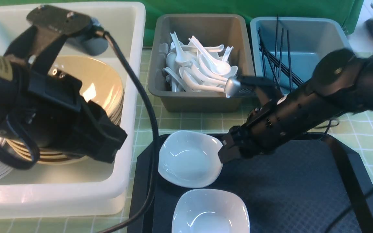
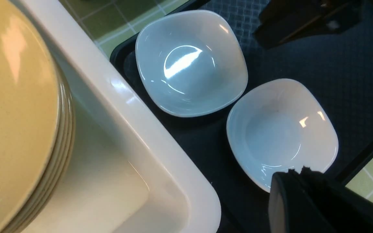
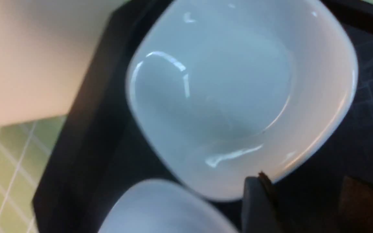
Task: On green table put chopsticks spoon bowls plates into blue grey white boxes.
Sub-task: 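Reach for and grasp the small white dish on the black tray, then place the white bowl down on the black tray with the right gripper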
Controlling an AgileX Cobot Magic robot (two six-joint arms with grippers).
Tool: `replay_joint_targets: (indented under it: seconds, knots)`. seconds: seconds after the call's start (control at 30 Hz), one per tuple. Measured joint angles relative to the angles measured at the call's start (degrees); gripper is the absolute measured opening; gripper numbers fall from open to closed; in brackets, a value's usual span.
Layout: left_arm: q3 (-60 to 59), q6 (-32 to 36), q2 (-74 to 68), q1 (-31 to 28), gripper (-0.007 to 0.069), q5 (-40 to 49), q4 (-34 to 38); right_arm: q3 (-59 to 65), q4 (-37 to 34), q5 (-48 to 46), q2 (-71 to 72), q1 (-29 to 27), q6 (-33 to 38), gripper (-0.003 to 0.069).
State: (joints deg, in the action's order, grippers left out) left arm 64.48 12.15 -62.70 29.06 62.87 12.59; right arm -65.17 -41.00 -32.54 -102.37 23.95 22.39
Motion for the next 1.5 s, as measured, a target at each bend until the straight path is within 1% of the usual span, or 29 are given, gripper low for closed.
replay_joint_targets:
  seconds: [0.13,0.37,0.47,0.53,0.57,0.6,0.67,0.77,0.8,0.83,0.87,0.9,0.93,1.0,1.1,1.17,1.2,1.23,1.27,1.33,1.4,1.43,1.47,1.5]
  knots:
    - [-0.32,0.00,0.08,0.00,-0.0001,-0.13,0.00,0.00,-3.52,2.98,-3.63,0.00,0.00,0.0341]
    - [-0.32,0.00,0.08,0.00,-0.0001,-0.30,0.00,0.00,-6.60,7.40,-7.53,0.00,0.00,0.0341]
    - [-0.32,0.00,0.08,0.00,-0.0001,-0.36,0.00,0.00,-10.02,8.22,-8.23,0.00,0.18,0.0341]
    - [-0.32,0.00,0.08,0.00,-0.0001,-0.36,0.00,-0.06,-13.36,8.24,-8.84,0.00,2.47,0.0337]
    - [-0.32,0.00,0.08,0.00,-0.0001,-0.36,0.00,-0.11,-13.62,8.24,-8.85,0.00,2.77,0.0337]
    - [-0.32,0.00,0.08,0.00,-0.0001,-0.40,0.00,-0.11,-15.00,8.17,-9.12,0.00,4.77,0.0326]
    - [-0.32,0.00,0.08,0.00,-0.0001,-0.40,0.00,-0.11,-15.62,8.00,-9.30,0.00,6.97,0.0297]
    - [-0.32,0.00,0.08,0.00,-0.0001,-0.40,0.00,-0.11,-15.80,6.37,-9.56,-0.48,10.29,0.0213]
    - [-0.32,0.00,0.08,0.00,-0.0001,-0.40,0.00,-0.11,-15.80,6.08,-9.59,-0.58,10.67,0.0206]
    - [-0.32,0.00,0.08,0.00,-0.0001,-0.40,-0.05,-0.11,-15.87,5.41,-9.58,-0.93,11.10,0.0174]
    - [-0.32,0.00,0.08,0.00,-0.0001,-0.40,-0.05,-0.11,-16.46,4.26,-9.53,-1.70,11.67,0.0111]
    - [-0.32,0.00,0.08,0.00,-0.0001,-0.40,-0.11,-0.11,-16.61,3.58,-9.15,-2.28,12.10,0.0086]
    - [-0.32,0.00,0.08,0.00,-0.0001,-0.40,-0.11,-0.11,-16.67,2.53,-8.57,-2.84,12.35,0.0067]
    - [-0.32,0.00,0.08,0.00,-0.0001,-0.40,-0.11,-0.11,-16.28,1.53,-7.53,-3.51,13.45,0.0051]
    - [-0.32,0.00,0.08,0.00,-0.0001,-0.45,-0.11,-0.01,-13.29,-1.00,-4.59,-5.78,15.06,0.0048]
    - [-0.32,0.00,0.08,0.00,-0.0001,-0.45,-0.16,-0.01,-11.83,-2.88,-2.91,-6.91,15.06,0.0048]
    - [-0.32,0.00,0.08,0.00,-0.0001,-0.51,-0.16,-0.01,-9.91,-5.14,-1.27,-8.15,14.85,0.0048]
    - [-0.32,0.00,0.08,0.00,-0.0001,-0.51,-0.16,-0.01,-9.67,-5.44,-1.27,-8.15,14.75,0.0048]
    - [-0.32,0.00,0.08,0.00,-0.0001,-0.59,-0.16,0.22,-7.26,-7.96,0.52,-9.90,13.83,0.0048]
    - [-0.32,0.00,0.08,0.00,-0.0001,-0.64,-0.16,0.91,-6.43,-8.78,1.42,-10.80,13.46,0.0048]
    - [-0.32,0.00,0.08,0.00,-0.0001,-0.64,-0.20,3.84,-5.33,-9.21,3.29,-12.51,13.20,0.0048]
    - [-0.32,0.12,0.08,0.00,-0.0001,-0.71,-0.20,7.71,-5.02,-8.53,5.41,-14.27,13.13,0.0048]
    - [-0.32,0.12,0.08,0.00,-0.0001,-0.71,-0.20,8.18,-4.93,-8.45,5.66,-14.44,13.13,0.0048]
    - [-0.32,0.12,0.08,0.00,-0.0001,-0.78,-0.20,12.36,-4.73,-7.27,8.01,-16.07,13.27,0.0048]
